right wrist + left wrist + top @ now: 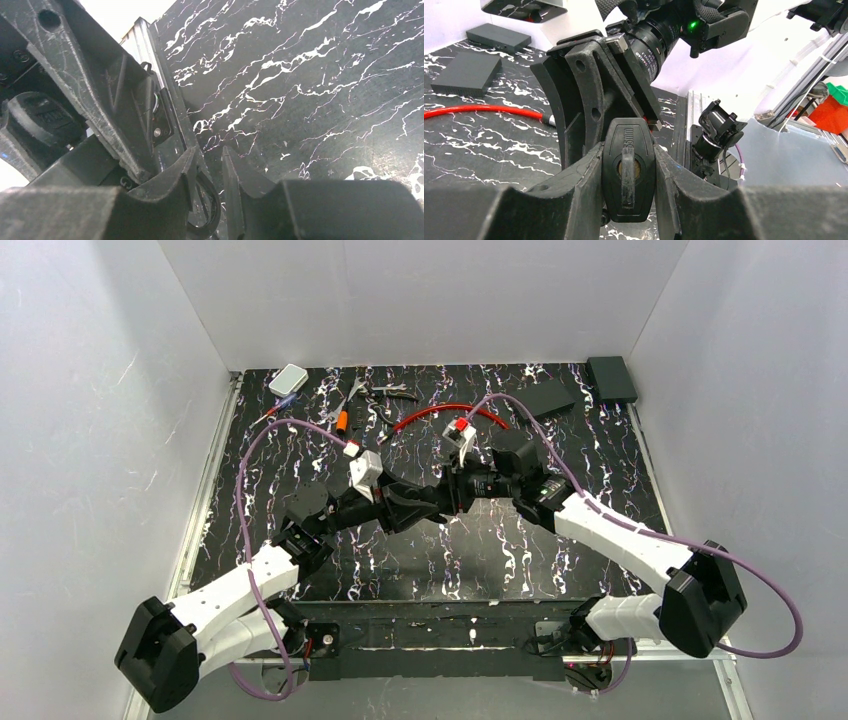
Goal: Unlock with the key
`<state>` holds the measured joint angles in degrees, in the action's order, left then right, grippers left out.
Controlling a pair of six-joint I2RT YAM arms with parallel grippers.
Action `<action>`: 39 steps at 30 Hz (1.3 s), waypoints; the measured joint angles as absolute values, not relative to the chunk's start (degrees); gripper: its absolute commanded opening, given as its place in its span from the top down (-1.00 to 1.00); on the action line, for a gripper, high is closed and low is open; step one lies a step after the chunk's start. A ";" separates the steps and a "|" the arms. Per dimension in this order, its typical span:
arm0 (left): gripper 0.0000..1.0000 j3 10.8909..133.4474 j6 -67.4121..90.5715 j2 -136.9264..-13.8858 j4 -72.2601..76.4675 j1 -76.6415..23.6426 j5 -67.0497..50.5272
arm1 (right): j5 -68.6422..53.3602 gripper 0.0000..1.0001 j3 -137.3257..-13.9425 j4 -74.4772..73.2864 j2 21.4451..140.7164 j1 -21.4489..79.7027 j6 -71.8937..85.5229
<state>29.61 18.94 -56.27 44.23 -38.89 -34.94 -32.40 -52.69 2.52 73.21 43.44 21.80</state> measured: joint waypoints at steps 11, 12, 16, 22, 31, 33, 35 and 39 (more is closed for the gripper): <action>1.00 29.61 18.83 -56.03 44.51 -38.87 -34.06 | -31.53 -0.65 -52.62 -4.54 68.01 32.77 18.35; 1.00 29.61 18.83 -56.03 44.51 -38.87 -33.93 | -31.40 -0.67 -52.58 -4.78 67.24 30.98 18.22; 1.00 29.61 18.85 -56.03 44.51 -38.83 -33.56 | -32.64 -0.72 -51.27 -4.27 64.79 28.64 17.76; 1.00 29.61 18.87 -56.03 44.49 -38.81 -33.12 | -40.69 -0.76 -45.28 0.89 60.86 28.93 19.62; 1.00 29.61 19.59 -56.03 44.49 -38.79 -33.54 | -48.93 -0.76 -43.16 12.99 56.58 28.97 25.50; 1.00 29.61 19.84 -56.03 44.49 -38.79 -33.74 | -50.24 -0.77 -43.33 14.13 57.36 28.97 26.09; 1.00 29.61 20.23 -56.03 44.51 -38.79 -34.06 | -51.42 -0.76 -43.66 14.48 58.41 28.99 26.20; 1.00 29.61 21.26 -56.31 44.91 -38.74 -36.07 | -52.90 -0.67 -45.19 13.23 60.47 29.02 24.82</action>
<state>29.61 21.26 -56.31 44.91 -38.74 -36.07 -52.90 -45.19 13.23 60.47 29.02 24.82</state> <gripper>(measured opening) 0.334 0.871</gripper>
